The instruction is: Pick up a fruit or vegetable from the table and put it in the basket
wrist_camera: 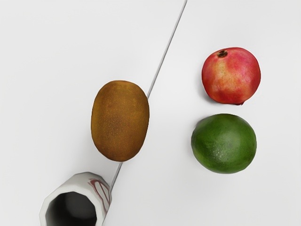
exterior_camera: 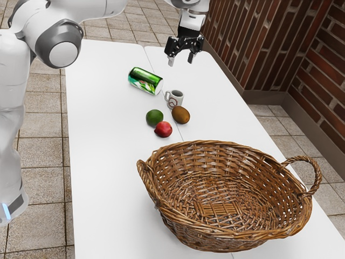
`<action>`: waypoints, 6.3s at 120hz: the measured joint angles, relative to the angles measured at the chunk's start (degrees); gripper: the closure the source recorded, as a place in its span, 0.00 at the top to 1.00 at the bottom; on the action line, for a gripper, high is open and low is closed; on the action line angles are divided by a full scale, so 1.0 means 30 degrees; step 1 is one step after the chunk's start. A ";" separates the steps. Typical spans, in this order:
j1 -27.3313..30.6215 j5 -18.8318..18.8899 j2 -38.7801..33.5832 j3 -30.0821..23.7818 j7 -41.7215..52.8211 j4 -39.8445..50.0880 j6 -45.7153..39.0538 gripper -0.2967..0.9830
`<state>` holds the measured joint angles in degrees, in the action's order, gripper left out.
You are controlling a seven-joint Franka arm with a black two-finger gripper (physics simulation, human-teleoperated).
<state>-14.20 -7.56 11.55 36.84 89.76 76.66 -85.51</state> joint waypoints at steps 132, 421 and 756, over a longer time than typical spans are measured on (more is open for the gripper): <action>-0.0001 0.0000 0.0000 0.0007 0.0041 0.0000 0.0000 0.77; -0.1771 0.4377 -0.8841 -0.5273 -0.2040 1.1409 -0.2346 0.77; -0.3707 0.3652 -0.4897 -0.3149 -0.3824 1.5264 -0.9721 0.52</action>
<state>-25.32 3.40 -3.14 27.39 78.29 122.45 -114.67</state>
